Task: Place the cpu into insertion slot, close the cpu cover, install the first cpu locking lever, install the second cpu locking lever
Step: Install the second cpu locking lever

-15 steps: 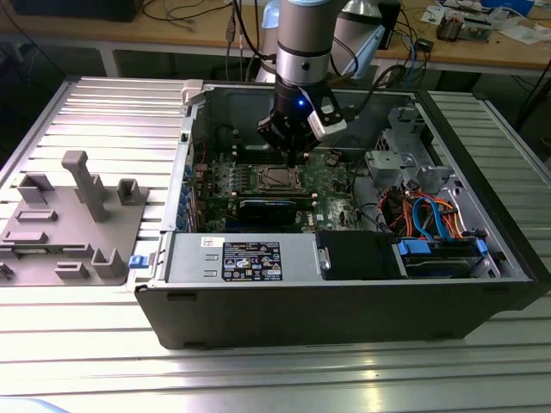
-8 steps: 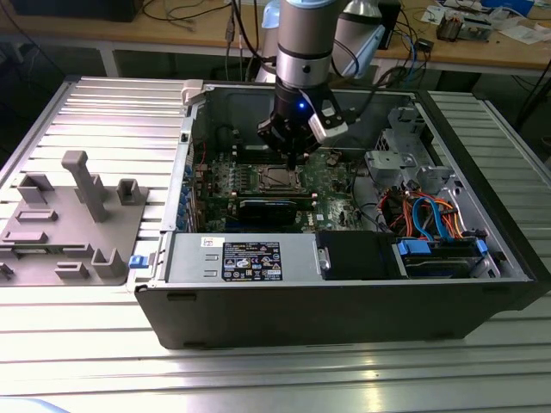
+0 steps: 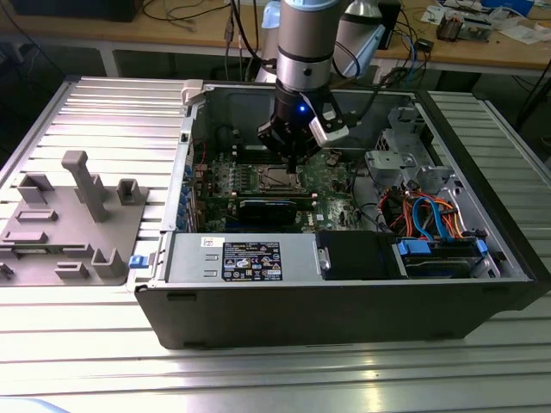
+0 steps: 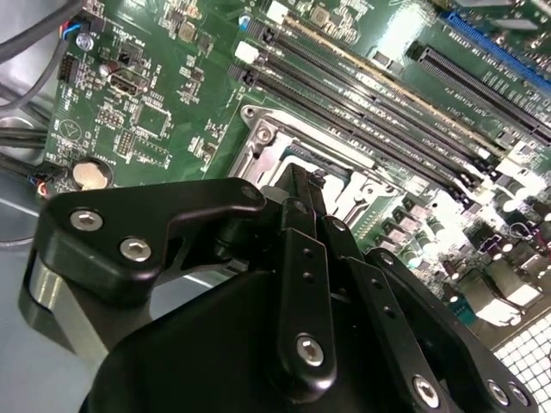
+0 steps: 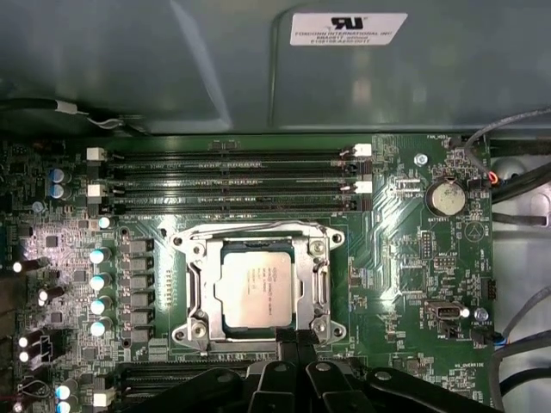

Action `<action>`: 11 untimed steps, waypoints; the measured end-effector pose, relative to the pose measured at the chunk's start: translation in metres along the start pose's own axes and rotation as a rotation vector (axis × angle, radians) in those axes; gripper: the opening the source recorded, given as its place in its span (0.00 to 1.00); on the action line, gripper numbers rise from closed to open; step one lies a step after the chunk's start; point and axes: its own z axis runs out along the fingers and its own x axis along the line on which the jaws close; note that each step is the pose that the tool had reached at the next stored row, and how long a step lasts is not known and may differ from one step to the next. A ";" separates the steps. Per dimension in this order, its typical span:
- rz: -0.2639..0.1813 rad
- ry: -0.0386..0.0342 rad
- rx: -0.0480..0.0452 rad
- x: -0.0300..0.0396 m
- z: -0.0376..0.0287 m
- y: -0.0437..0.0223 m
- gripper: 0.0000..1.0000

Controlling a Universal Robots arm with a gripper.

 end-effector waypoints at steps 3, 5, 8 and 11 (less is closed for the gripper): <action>0.000 -0.0001 -0.0001 0.0000 0.0000 -0.0022 0.11; 0.000 -0.0001 -0.0001 0.0004 0.0000 -0.0027 0.11; 0.000 -0.0001 -0.0001 0.0025 0.0000 -0.0030 0.11; 0.000 0.0000 0.0000 0.0045 -0.0001 -0.0031 0.11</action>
